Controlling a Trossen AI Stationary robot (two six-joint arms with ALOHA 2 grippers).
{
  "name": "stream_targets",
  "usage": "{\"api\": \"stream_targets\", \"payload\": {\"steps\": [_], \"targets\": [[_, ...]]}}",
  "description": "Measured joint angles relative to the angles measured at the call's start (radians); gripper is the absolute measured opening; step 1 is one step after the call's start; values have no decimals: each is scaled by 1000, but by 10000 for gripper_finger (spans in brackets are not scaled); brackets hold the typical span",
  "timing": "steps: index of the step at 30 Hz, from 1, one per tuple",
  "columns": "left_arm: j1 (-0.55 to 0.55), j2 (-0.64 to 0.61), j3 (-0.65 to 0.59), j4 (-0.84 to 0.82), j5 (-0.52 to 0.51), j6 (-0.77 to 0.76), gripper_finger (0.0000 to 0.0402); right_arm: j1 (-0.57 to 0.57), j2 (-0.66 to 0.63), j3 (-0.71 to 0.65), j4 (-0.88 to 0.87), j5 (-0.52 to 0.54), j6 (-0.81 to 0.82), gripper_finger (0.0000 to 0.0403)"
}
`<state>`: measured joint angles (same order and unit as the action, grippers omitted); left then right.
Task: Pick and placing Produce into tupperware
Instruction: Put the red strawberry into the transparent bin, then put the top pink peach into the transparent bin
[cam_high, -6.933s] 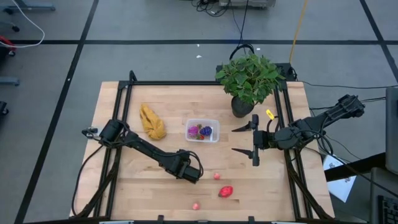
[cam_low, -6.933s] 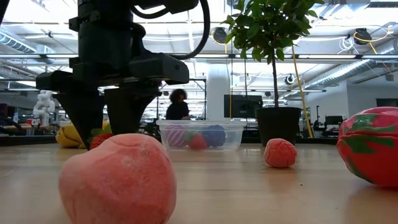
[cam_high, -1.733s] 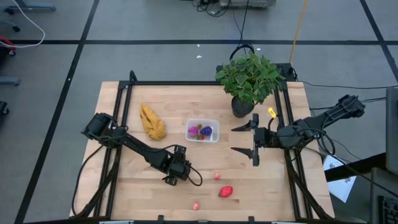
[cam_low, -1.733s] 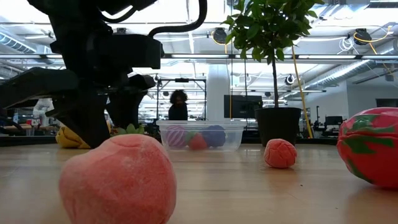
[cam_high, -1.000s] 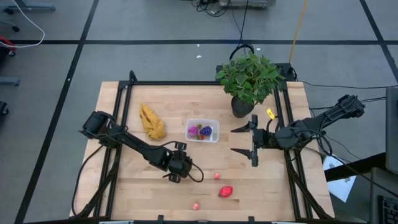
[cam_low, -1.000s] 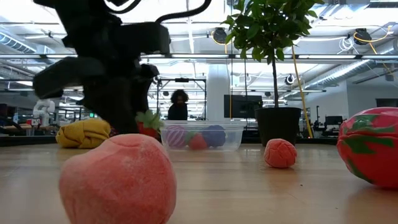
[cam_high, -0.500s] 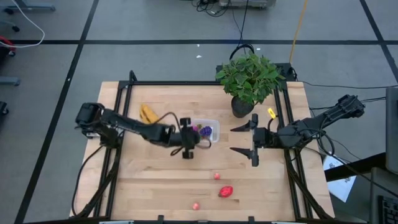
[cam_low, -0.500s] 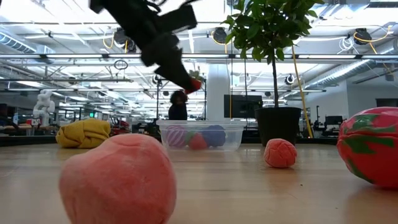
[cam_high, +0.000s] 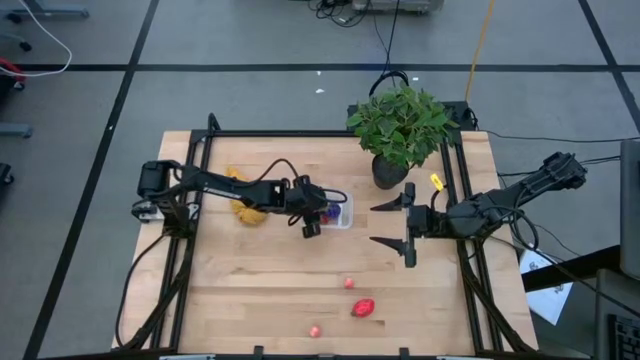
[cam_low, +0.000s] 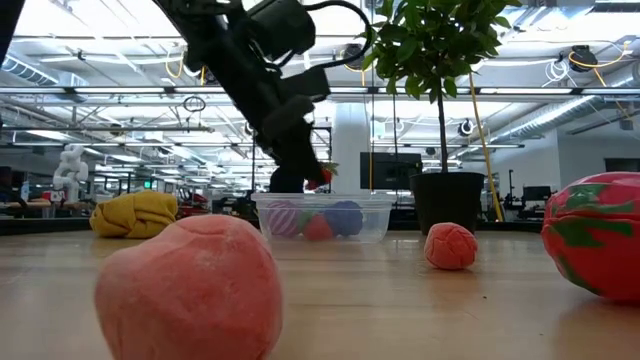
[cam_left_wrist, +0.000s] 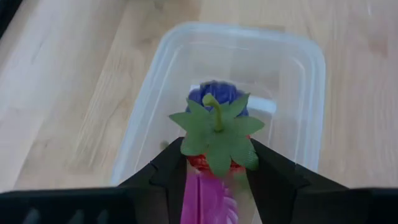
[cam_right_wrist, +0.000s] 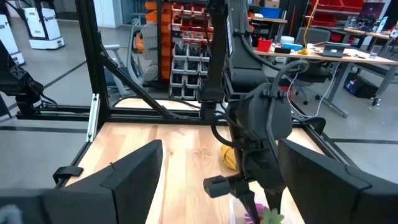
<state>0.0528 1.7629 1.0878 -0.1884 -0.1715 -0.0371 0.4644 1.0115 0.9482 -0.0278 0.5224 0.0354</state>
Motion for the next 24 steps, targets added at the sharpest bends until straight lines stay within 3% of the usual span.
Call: {"api": "stream_targets", "payload": {"steps": [19, 24], "targets": [[5, 4, 2, 27, 3, -15, 209, 0, 0, 0, -2, 0, -21, 309], [4, -7, 2, 24, 0, 40, 216, 0, 0, 0, -2, 0, -21, 309]]}}
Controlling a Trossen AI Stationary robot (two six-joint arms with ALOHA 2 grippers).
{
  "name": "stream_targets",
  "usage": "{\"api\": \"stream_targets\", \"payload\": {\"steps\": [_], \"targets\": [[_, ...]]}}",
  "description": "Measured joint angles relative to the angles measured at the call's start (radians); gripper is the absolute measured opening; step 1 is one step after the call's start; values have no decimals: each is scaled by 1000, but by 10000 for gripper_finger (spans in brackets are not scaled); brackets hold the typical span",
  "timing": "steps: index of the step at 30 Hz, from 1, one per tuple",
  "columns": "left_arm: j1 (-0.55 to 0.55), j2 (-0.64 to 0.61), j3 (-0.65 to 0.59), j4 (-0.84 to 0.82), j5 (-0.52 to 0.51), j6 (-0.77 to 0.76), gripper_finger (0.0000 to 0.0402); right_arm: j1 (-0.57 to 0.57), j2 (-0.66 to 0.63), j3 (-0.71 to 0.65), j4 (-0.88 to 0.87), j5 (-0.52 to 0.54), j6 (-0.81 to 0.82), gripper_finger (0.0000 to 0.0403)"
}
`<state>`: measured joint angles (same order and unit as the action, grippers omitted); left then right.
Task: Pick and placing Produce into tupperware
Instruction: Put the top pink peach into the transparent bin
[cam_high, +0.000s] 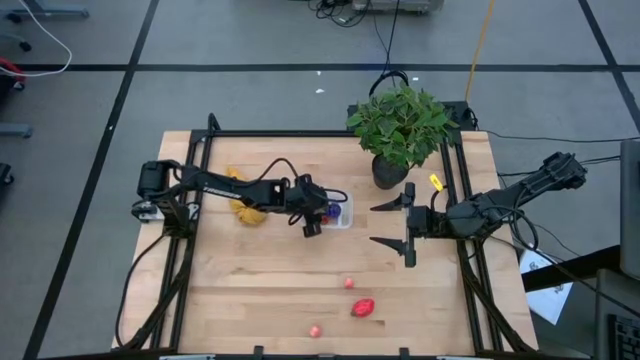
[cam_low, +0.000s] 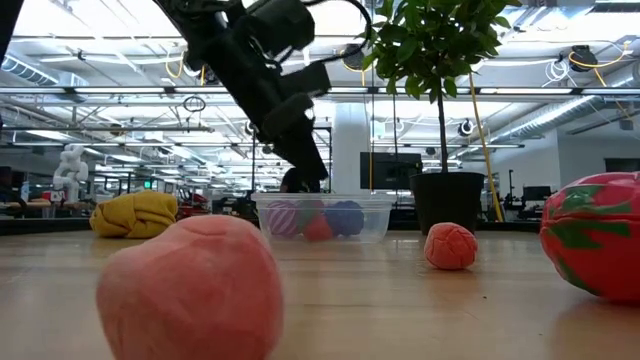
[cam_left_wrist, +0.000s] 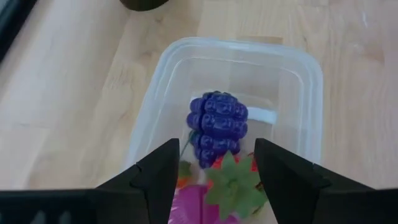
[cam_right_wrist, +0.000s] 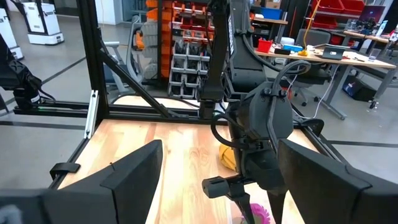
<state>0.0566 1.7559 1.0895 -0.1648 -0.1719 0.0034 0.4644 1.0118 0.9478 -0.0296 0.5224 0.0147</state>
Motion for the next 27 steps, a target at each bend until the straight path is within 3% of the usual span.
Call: {"api": "stream_targets", "payload": {"steps": [5, 11, 19, 27], "targets": [[-28, -104, 0, -57, 0, 34, 214, 0, 0, 0, 0, 0, 0, 309], [-201, -180, 0, -120, 97, -56, 223, 0, 0, 0, 0, 0, 0, 309], [-428, -121, 1, -41, 59, -186, 263, 0, 0, 0, 4, 0, 0, 309], [-487, -36, 1, 128, 20, -216, 345, 0, 0, 0, 9, 0, 51, 309]]}}
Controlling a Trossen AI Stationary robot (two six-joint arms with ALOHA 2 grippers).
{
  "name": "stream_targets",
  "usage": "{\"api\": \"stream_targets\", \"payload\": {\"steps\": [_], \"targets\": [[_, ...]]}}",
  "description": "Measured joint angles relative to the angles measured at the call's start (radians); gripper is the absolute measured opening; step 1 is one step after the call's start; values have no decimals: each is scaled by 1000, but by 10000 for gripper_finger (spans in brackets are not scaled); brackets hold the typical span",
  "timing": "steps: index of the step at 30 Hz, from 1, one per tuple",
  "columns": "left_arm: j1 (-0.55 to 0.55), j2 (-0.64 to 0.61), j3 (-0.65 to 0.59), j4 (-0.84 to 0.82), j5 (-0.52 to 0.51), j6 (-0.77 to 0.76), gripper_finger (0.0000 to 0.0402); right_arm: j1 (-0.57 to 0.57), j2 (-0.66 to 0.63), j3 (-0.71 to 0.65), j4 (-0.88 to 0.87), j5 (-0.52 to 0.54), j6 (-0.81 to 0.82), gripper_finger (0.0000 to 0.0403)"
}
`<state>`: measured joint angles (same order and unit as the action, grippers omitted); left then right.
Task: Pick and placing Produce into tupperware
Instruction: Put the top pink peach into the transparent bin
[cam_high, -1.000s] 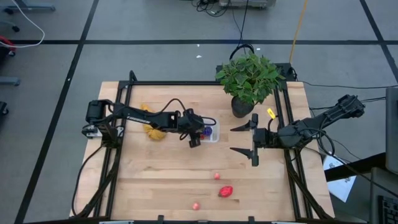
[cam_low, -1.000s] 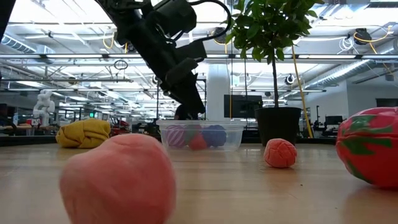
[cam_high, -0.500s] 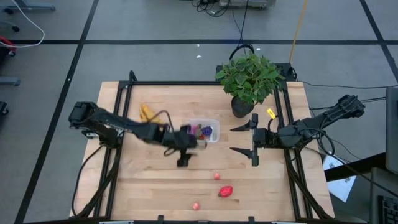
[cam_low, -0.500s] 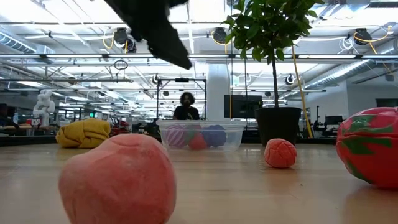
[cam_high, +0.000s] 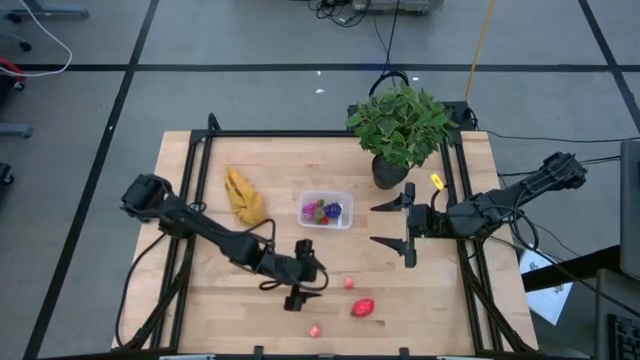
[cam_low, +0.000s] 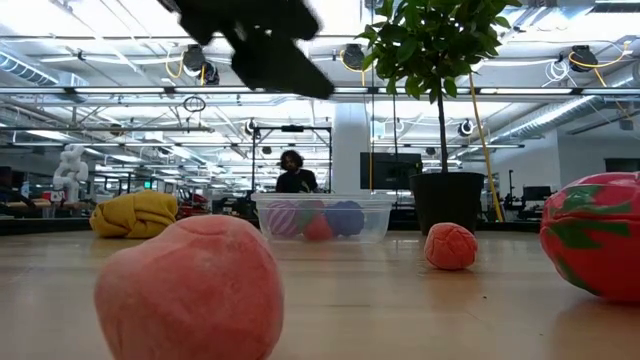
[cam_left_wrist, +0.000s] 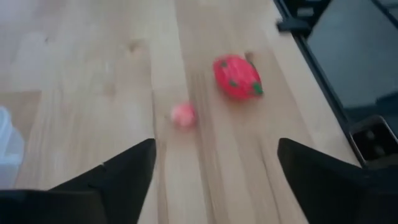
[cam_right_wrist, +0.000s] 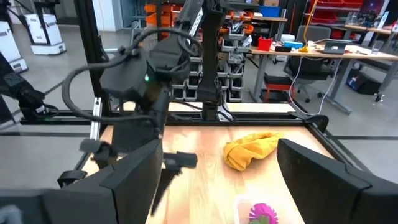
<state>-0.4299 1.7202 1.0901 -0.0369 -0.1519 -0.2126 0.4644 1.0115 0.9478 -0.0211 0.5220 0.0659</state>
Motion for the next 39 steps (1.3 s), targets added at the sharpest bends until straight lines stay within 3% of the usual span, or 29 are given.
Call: {"api": "stream_targets", "payload": {"steps": [6, 12, 24, 39], "targets": [[27, 75, 0, 144, -6, 6, 396, 2, 0, 0, 3, 0, 9, 309], [46, 160, 6, 233, -6, 9, 380, 2, 0, 0, 3, 0, 8, 309], [63, 343, 163, 192, -4, 79, 386, 2, 0, 0, 3, 0, 2, 309], [94, 405, 172, 210, 24, 42, 385, 2, 0, 0, 2, -2, 1, 309]]}}
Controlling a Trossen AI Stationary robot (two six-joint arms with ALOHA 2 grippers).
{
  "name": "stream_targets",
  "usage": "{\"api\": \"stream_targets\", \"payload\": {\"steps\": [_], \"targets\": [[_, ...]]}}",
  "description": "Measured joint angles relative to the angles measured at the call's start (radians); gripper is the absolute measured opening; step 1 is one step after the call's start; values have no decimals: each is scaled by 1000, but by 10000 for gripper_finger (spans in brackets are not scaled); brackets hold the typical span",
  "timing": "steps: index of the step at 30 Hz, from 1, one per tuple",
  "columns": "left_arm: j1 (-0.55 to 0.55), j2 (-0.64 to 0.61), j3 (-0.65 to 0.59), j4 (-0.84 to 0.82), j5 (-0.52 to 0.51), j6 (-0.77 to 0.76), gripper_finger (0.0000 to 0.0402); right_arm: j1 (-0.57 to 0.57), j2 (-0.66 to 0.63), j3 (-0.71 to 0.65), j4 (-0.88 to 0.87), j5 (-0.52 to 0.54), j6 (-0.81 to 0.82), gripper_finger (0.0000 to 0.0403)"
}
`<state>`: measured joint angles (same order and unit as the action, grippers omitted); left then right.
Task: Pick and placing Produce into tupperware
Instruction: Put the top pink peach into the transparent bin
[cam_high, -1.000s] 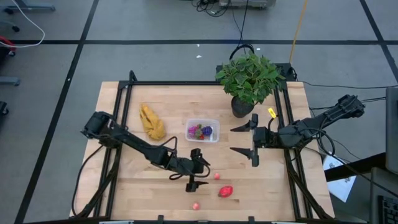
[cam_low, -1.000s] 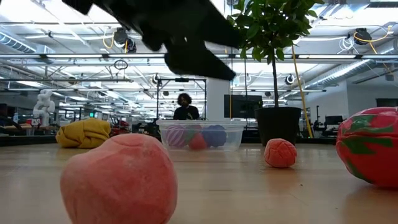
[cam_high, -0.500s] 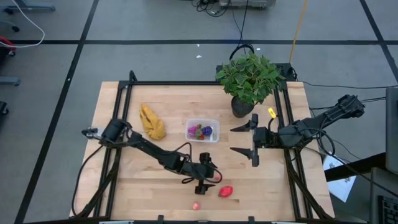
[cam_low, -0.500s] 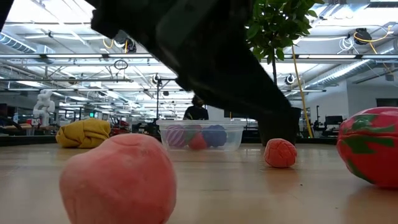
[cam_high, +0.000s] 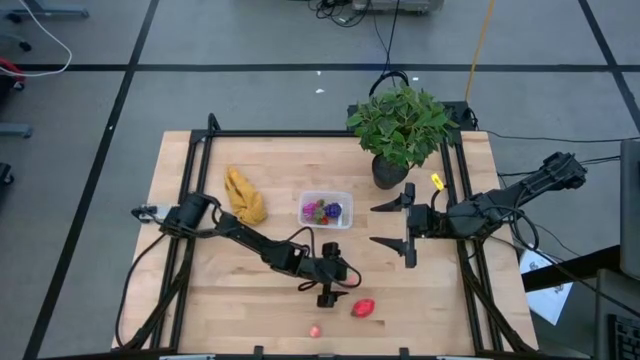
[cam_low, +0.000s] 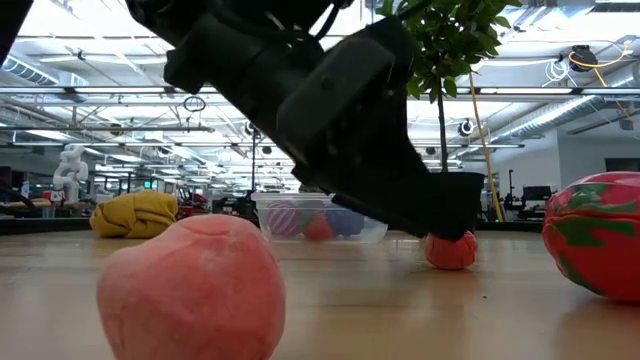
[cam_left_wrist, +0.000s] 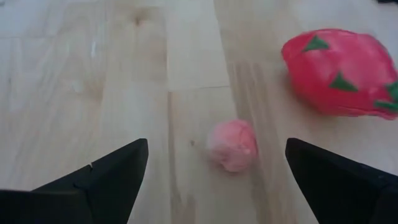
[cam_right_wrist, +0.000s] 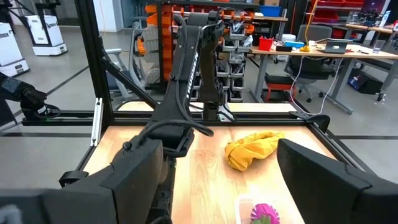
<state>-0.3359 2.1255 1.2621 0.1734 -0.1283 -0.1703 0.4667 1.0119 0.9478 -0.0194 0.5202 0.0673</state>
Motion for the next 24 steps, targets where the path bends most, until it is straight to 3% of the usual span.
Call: {"api": "stream_targets", "payload": {"steps": [17, 24], "targets": [[-8, 32, 0, 79, 24, -30, 380, 0, 0, 0, -5, 0, 0, 309], [-12, 42, 0, 60, -22, -47, 363, 0, 0, 0, -6, -1, 0, 309]]}}
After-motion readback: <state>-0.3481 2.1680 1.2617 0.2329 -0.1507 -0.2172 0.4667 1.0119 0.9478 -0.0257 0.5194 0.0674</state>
